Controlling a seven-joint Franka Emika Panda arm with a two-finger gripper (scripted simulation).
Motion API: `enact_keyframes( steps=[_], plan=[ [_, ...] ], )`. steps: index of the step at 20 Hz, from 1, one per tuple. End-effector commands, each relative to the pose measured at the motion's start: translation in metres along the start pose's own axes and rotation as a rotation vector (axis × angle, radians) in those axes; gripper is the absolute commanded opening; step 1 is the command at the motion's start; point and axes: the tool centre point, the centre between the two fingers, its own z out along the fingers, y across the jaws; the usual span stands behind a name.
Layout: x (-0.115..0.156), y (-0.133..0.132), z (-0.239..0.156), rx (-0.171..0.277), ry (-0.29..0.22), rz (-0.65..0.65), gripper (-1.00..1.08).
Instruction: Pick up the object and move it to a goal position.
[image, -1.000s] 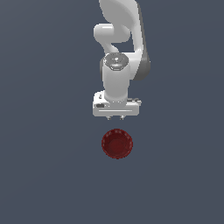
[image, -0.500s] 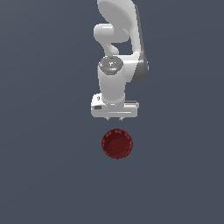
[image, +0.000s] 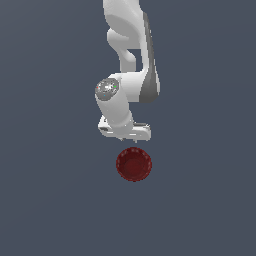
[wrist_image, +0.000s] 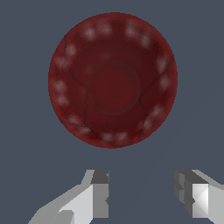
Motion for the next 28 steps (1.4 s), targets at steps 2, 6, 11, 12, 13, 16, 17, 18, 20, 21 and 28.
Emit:
enact_keyframes(
  steps=[2,6,11,12,13,16,17,18,20,21,28],
  plan=[
    [0.003,0.007,0.012,0.075,-0.028,0.088,0.28],
    [0.007,0.014,0.024,0.166,-0.058,0.191,0.28],
    [0.014,0.022,0.037,0.283,-0.092,0.318,0.28],
    [0.015,0.023,0.040,0.307,-0.099,0.344,0.28],
    [0.017,0.025,0.042,0.330,-0.105,0.368,0.28],
    [0.021,0.029,0.048,0.393,-0.120,0.432,0.28],
    [0.022,0.030,0.049,0.411,-0.125,0.450,0.28],
    [0.023,0.031,0.050,0.428,-0.128,0.468,0.28],
    [0.025,0.033,0.053,0.460,-0.135,0.499,0.28],
    [0.026,0.034,0.054,0.473,-0.138,0.512,0.28],
    [0.031,0.038,0.057,0.533,-0.150,0.571,0.28]
  ],
)
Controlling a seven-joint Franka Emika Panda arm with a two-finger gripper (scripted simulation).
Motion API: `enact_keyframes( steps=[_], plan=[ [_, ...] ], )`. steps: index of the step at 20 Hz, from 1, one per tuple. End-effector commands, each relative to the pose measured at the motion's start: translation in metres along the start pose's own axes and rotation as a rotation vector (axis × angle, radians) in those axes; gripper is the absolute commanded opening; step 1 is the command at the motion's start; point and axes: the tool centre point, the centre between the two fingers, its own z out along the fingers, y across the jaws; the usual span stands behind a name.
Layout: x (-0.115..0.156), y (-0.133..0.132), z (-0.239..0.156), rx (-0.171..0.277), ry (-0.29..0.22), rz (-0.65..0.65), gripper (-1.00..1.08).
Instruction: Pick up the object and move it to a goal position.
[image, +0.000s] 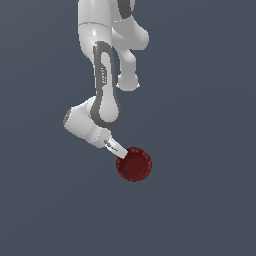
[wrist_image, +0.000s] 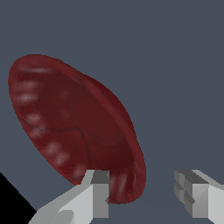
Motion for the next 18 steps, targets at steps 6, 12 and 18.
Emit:
enact_keyframes(
  steps=[6,12,18],
  plan=[
    [0.001,0.000,0.002,0.012,-0.003,0.012,0.28],
    [0.001,0.000,0.026,0.016,-0.004,0.015,0.28],
    [0.001,0.000,0.030,0.016,-0.004,0.015,-1.00]
  ],
)
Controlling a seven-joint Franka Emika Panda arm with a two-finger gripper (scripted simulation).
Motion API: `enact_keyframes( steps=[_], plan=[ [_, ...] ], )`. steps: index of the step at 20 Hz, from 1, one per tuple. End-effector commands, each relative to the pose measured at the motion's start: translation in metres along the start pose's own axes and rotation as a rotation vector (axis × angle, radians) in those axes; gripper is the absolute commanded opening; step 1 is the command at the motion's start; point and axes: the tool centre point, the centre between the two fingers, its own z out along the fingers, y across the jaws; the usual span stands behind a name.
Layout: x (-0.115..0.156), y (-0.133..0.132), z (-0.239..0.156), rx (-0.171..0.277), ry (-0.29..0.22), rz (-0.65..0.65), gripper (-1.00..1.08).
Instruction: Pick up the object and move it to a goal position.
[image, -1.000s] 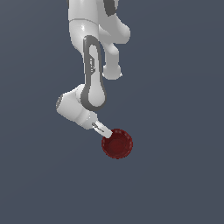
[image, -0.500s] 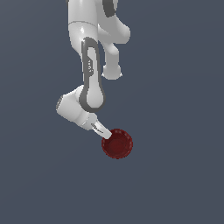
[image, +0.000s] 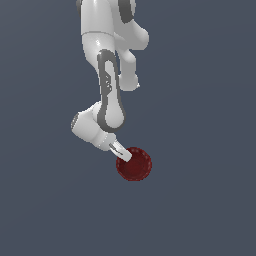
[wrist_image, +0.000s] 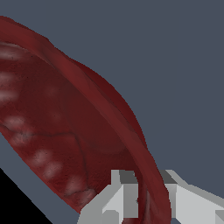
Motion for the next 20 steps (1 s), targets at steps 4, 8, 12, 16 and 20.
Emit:
enact_keyframes(
  steps=[4,8,12,16,20],
  plan=[
    [0.000,0.000,0.000,0.000,0.001,0.001,-1.00],
    [0.000,0.000,0.000,0.001,0.001,0.000,-1.00],
    [-0.001,-0.002,-0.005,0.001,0.001,0.000,-1.00],
    [-0.003,-0.006,-0.021,0.000,0.001,0.000,-1.00],
    [-0.008,-0.013,-0.049,-0.001,0.001,0.001,-1.00]
  ],
)
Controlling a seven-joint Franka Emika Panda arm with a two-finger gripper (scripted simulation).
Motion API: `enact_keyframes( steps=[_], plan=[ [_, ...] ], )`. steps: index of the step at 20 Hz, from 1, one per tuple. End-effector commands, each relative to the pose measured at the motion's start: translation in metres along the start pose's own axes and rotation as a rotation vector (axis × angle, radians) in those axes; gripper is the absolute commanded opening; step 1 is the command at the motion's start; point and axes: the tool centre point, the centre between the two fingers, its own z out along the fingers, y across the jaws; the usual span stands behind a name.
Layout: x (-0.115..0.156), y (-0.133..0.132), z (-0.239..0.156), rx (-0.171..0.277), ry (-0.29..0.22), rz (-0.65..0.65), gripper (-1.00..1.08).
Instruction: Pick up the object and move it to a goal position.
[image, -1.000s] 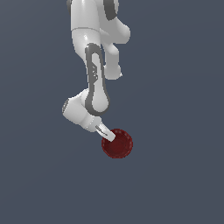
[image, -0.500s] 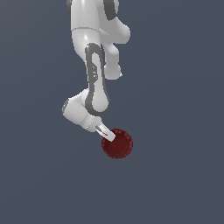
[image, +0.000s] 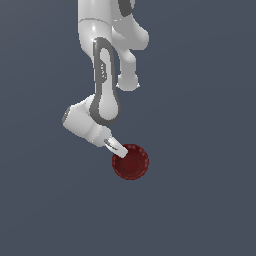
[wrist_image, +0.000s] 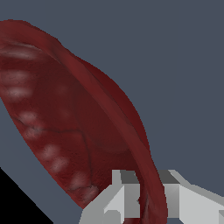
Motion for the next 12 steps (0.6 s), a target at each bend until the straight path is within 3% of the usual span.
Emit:
enact_keyframes(
  steps=[1,12],
  plan=[
    [-0.003,-0.006,-0.021,0.001,0.003,-0.002,-1.00],
    [-0.022,-0.038,-0.143,-0.004,0.005,0.001,-1.00]
  ],
)
